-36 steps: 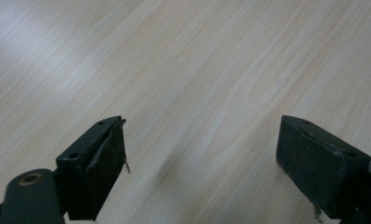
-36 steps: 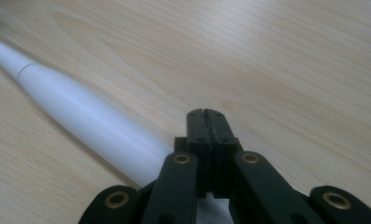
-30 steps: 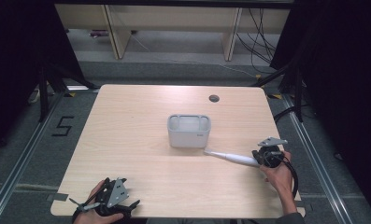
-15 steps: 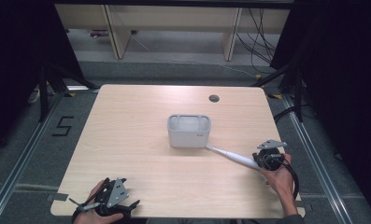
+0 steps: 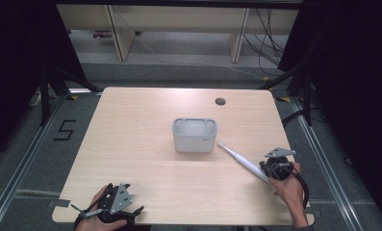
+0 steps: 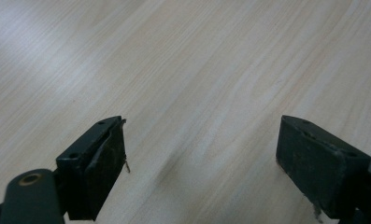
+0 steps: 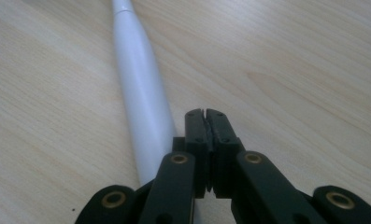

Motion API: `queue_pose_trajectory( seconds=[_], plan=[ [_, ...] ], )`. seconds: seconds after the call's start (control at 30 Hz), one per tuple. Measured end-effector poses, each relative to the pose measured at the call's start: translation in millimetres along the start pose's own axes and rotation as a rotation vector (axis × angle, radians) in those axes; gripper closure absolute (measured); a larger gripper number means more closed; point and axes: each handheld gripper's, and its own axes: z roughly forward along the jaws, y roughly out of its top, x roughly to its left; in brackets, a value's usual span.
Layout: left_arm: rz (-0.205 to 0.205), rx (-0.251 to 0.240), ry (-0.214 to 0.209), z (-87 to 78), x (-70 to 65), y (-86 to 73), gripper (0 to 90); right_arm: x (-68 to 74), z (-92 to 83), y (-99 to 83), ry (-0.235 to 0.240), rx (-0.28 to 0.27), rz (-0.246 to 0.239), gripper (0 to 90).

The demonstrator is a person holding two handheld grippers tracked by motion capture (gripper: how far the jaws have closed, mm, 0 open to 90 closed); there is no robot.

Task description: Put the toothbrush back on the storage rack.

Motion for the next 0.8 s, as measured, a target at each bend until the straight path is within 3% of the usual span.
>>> queue_pose_trajectory(
  seconds=[0.03,0.07,0.13,0.17,0.3,0.4,0.47,0.53,0.6,0.7,0.73,0.8],
  plan=[
    [0.0,0.0,0.0,0.0,0.1,0.0,15.4,0.5,-0.4,0.0,0.0,-0.001,0.0,88.4],
    [0.0,0.0,0.0,0.0,0.1,0.0,15.4,3.3,-1.7,0.9,0.007,0.004,0.035,88.3],
    [0.0,-0.001,0.0,-0.1,0.1,0.0,15.4,3.9,-2.6,0.5,0.011,0.003,0.031,87.8],
    [0.0,-0.001,0.0,0.0,0.1,0.0,15.4,2.2,-2.7,-0.4,0.007,0.001,0.001,87.5],
    [0.001,0.0,-0.001,0.1,0.0,0.0,15.4,2.2,-6.3,-0.5,0.014,-0.001,0.052,85.5],
    [0.0,0.001,-0.006,0.2,0.1,0.0,15.4,-1.0,-8.6,-0.5,0.013,-0.004,0.039,82.4],
    [-0.011,0.004,-0.005,1.0,-0.7,-0.4,15.4,-1.9,-14.9,4.1,0.012,-0.017,0.07,74.9],
    [-0.003,0.004,-0.001,1.1,-0.4,-0.3,15.5,-2.8,-16.8,5.8,0.01,-0.021,0.065,73.3],
    [-0.003,0.005,-0.002,1.4,-0.5,-0.3,15.4,-1.7,-22.3,14.4,0.037,0.01,0.063,65.9],
    [-0.002,0.006,-0.002,1.6,-0.5,-0.4,15.4,-0.5,-22.3,20.0,0.045,0.023,0.056,62.8],
    [-0.001,0.007,-0.004,1.5,-0.4,-0.3,15.4,1.4,-19.8,26.3,0.071,0.064,0.036,59.7],
    [-0.002,0.005,-0.003,1.6,-0.5,-0.3,15.5,4.8,-17.7,32.8,0.082,0.092,0.036,57.2]
  ],
)
